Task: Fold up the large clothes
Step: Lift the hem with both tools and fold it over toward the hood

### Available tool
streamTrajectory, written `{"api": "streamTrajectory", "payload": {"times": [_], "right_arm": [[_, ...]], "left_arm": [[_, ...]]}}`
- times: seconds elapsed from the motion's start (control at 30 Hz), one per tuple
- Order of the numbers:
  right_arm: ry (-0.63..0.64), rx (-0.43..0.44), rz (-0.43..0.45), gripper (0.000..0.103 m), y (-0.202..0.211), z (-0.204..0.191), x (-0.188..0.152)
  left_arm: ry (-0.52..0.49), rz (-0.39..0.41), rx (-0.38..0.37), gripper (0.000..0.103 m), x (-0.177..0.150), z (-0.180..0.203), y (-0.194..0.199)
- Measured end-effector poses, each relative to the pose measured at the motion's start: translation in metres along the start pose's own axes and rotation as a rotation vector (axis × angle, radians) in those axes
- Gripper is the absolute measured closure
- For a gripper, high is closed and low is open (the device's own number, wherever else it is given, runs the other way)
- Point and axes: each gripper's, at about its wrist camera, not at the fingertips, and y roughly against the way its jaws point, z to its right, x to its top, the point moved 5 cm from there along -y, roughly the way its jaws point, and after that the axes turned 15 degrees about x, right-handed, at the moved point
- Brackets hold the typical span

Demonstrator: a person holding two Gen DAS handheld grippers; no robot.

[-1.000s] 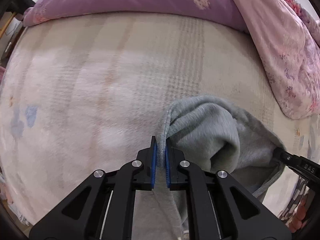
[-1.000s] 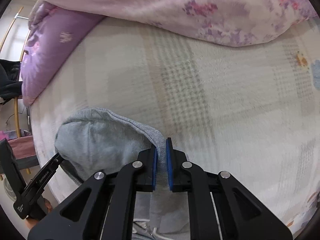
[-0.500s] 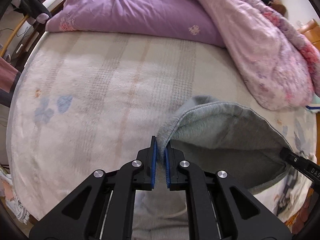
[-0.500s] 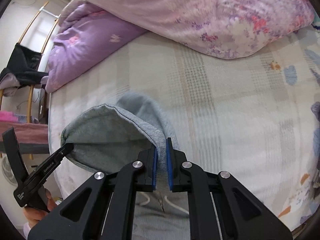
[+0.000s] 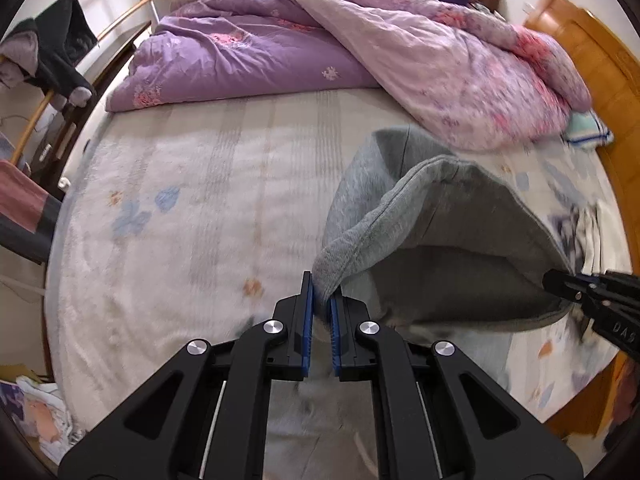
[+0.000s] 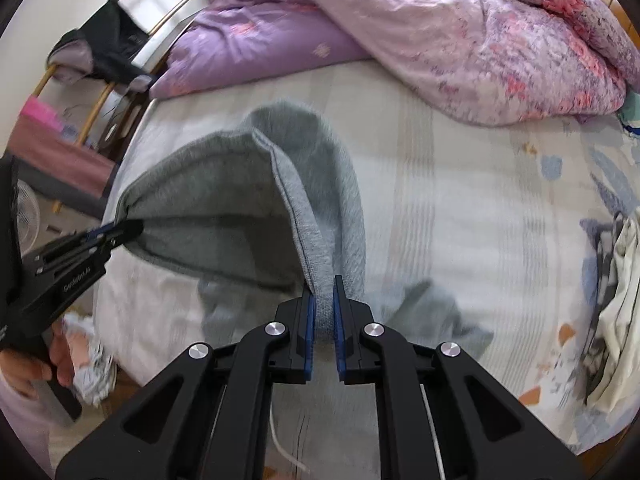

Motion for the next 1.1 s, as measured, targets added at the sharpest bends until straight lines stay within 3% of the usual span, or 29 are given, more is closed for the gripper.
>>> {"api": "streamTrajectory", "payload": {"times": [0.13,0.33,0.4,0.47,0.5,0.57,0.6,0.63,0.67,0.73,0.77,0.83,0.93,0.97,1.0,1.03,1.07,1.1], "right_arm": [[0.077,0.006,-0.058,0.095,-0.001,-0.010,-0.059],[0.081,-0.023,-0.181,0.095,-0.036,0.011,-0.150],[0.044,-0.049,-0.236,0.093,-0.052,0.025,-0.176],[-0.045,-0.130,-0.343,0.092,-0.072,0.047,-0.209],[-0.112,-0.155,-0.405,0.090,-0.080,0.056,-0.224],[-0.265,-0.126,-0.486,0.079,-0.085,0.065,-0.249],[-0.339,-0.091,-0.487,0.059,-0.083,0.068,-0.256],[-0.422,-0.054,-0.449,0.047,-0.078,0.070,-0.260],[-0.469,-0.037,-0.405,0.033,-0.073,0.071,-0.259],[-0.559,0.013,-0.334,0.029,-0.069,0.075,-0.253],[-0.594,0.034,-0.326,0.021,-0.072,0.077,-0.251],[-0.676,0.047,-0.301,0.021,-0.083,0.089,-0.246],[-0.794,-0.006,-0.274,0.021,-0.113,0.117,-0.246],[-0.832,-0.005,-0.275,0.030,-0.121,0.123,-0.248],[-0.882,0.006,-0.265,0.064,-0.129,0.129,-0.249],[-0.910,-0.002,-0.255,0.081,-0.132,0.132,-0.249],[-0.950,-0.028,-0.236,0.087,-0.130,0.135,-0.250],[-0.988,-0.030,-0.217,0.090,-0.127,0.135,-0.250]], "left_arm": [[-0.015,-0.023,-0.013,0.095,-0.058,0.001,0.013],[0.017,-0.201,-0.031,0.095,-0.168,0.003,-0.021],[0.032,-0.339,-0.028,0.095,-0.214,0.008,-0.049],[0.052,-0.515,-0.005,0.082,-0.257,0.010,-0.072],[0.070,-0.584,-0.002,0.082,-0.273,0.010,-0.078],[0.151,-0.680,-0.090,0.077,-0.300,0.014,-0.079],[0.179,-0.682,-0.118,0.069,-0.304,0.016,-0.076],[0.195,-0.679,-0.124,0.047,-0.305,0.016,-0.075],[0.233,-0.670,-0.141,0.039,-0.304,0.017,-0.074],[0.338,-0.683,-0.222,0.036,-0.300,0.022,-0.077],[0.382,-0.704,-0.254,0.027,-0.299,0.025,-0.081],[0.480,-0.747,-0.287,0.024,-0.297,0.029,-0.095],[0.623,-0.819,-0.284,0.026,-0.302,0.033,-0.128],[0.662,-0.846,-0.264,0.036,-0.305,0.032,-0.140],[0.685,-0.854,-0.259,0.045,-0.307,0.032,-0.147],[0.687,-0.869,-0.230,0.065,-0.309,0.031,-0.155],[0.643,-0.881,-0.184,0.087,-0.310,0.030,-0.160],[0.569,-0.883,-0.145,0.096,-0.310,0.030,-0.160]]}}
